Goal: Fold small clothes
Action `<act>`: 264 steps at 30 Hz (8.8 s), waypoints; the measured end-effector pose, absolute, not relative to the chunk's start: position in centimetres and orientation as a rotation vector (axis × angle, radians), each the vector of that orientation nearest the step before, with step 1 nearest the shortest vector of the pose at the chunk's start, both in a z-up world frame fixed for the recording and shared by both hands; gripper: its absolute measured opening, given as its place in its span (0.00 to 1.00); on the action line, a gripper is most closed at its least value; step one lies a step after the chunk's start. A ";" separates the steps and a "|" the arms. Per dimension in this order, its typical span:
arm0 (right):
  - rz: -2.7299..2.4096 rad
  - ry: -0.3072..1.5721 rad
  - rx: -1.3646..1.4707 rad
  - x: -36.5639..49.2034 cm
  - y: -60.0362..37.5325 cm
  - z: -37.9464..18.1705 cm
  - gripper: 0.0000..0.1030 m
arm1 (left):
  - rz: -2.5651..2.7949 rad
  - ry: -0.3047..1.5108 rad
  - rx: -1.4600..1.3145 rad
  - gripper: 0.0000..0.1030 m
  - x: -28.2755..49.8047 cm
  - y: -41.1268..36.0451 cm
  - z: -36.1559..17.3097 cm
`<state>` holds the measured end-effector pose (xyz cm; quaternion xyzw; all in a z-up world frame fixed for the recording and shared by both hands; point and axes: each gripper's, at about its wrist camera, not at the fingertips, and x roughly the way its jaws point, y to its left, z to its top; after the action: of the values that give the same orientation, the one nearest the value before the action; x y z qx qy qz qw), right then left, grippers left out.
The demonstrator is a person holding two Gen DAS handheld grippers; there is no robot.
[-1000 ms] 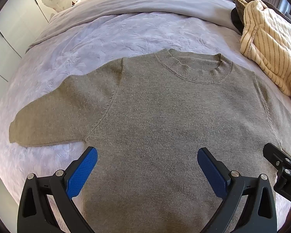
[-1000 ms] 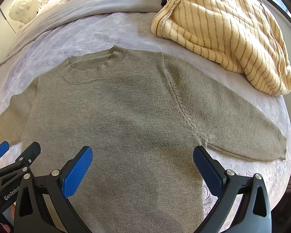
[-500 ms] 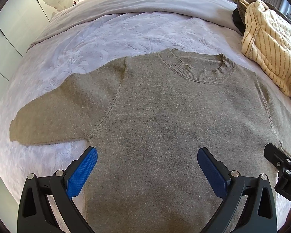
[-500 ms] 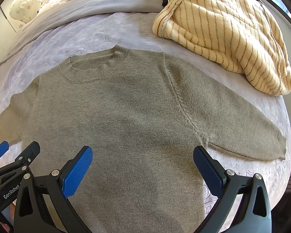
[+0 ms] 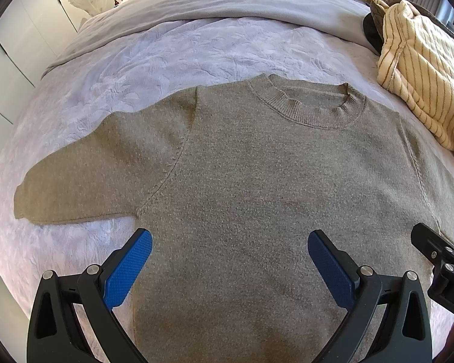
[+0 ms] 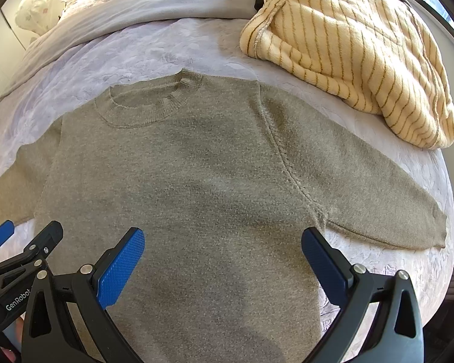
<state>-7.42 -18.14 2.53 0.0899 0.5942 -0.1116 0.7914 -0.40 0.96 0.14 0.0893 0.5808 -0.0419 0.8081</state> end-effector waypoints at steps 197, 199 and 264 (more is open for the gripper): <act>-0.301 1.095 0.798 -8.7 -28.3 -6.2 0.08 | -0.398 1.229 -0.121 0.09 16.5 17.9 -7.7; -0.311 1.073 0.872 -10.2 -29.3 -6.0 0.12 | -0.377 1.227 -0.115 0.09 16.4 18.1 -7.3; -0.494 0.765 1.269 -30.0 -44.1 -5.6 0.58 | -0.477 1.341 0.301 0.99 -1.7 -4.8 -5.3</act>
<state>-30.02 -44.10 -5.56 0.5720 0.3448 -0.2227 0.7101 -1.74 -4.79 -5.27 0.1375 0.6129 -0.2182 0.7469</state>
